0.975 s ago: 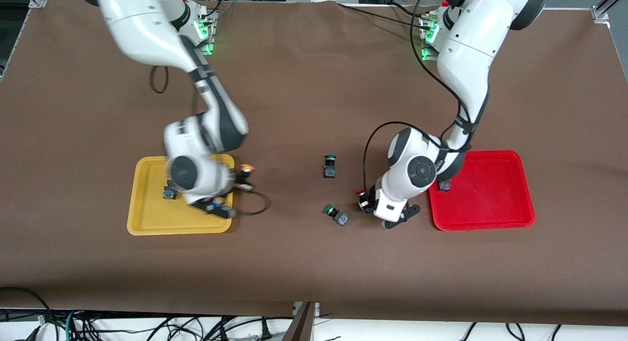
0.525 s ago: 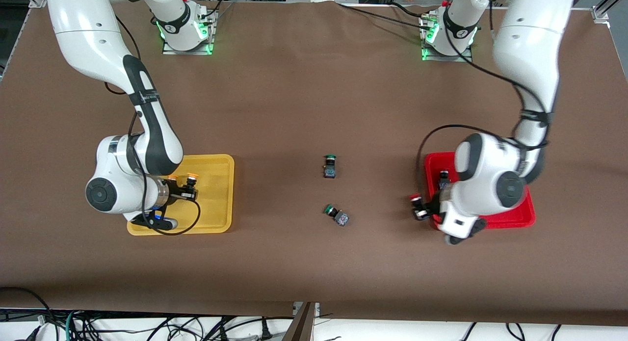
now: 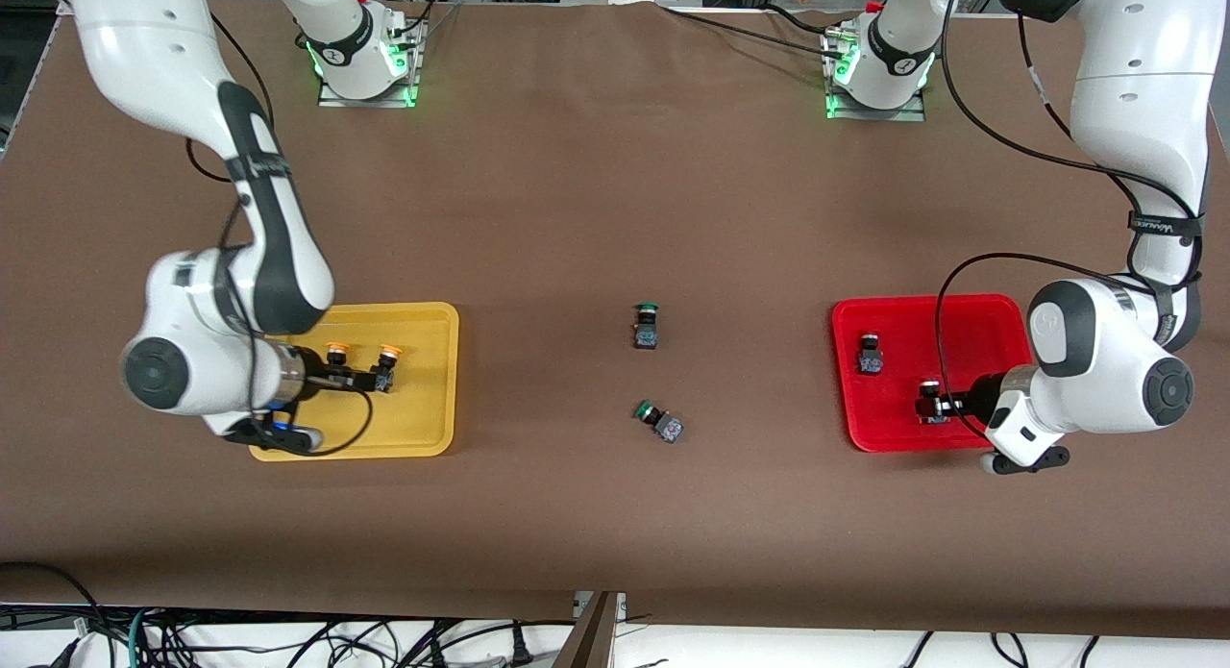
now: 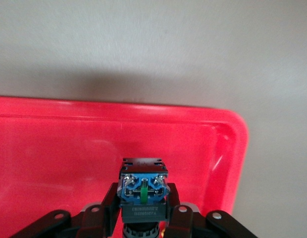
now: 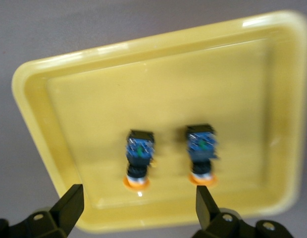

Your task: Place red and yellow buttons in trays

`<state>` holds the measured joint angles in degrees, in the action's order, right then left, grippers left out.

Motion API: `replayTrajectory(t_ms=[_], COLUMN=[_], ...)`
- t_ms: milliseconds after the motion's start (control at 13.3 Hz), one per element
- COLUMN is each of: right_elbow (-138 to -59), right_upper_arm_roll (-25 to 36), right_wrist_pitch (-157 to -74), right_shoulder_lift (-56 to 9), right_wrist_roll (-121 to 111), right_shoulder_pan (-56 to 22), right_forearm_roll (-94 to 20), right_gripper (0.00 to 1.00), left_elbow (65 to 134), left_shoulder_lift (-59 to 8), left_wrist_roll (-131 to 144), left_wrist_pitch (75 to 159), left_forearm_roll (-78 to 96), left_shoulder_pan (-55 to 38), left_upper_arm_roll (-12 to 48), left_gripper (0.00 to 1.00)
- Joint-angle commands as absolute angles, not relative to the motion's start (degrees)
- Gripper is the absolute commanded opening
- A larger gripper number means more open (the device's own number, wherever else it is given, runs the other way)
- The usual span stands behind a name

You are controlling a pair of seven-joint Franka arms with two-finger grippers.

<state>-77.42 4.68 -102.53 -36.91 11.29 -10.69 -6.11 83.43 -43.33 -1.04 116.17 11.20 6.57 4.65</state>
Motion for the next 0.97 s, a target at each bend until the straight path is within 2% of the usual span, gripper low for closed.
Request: replayTrajectory(t_ms=[0, 150, 300, 750, 900], right_elbow=[-76.99, -77.08, -77.08, -81.64, -84.19], right_upper_arm_roll=[6.15, 6.94, 7.21, 4.57, 4.48], right_wrist_pitch=[-93.46, -87.75, -81.24, -81.03, -80.86], right_shoulder_lift=[-28.85, -23.5, -17.35, -4.5, -1.51], right_wrist_roll=[5.91, 5.45, 6.41, 5.8, 5.71], right_shoulder_pan=[-10.02, -9.93, -10.02, -6.33, -4.4], right_forearm_roll=[-4.57, -4.48, -4.14, -2.55, -2.46], right_gripper=[1.0, 1.0, 1.0, 1.0, 1.0], left_elbow=[84.02, 83.76, 83.58, 81.39, 80.08], left_shoulder_lift=[-43.24, -42.8, -38.96, -22.89, -16.73], left_wrist_roll=[-2.54, -2.55, -1.94, -2.2, -1.76], left_wrist_pitch=[116.19, 116.02, 115.84, 106.8, 98.22], left_forearm_roll=[11.51, 11.6, 11.6, 9.95, -2.58], left_shoulder_pan=[5.8, 6.33, 6.59, 7.73, 6.68], left_upper_arm_roll=[5.1, 5.18, 5.1, 5.18, 7.19], left_gripper=[1.0, 1.0, 1.0, 1.0, 1.0])
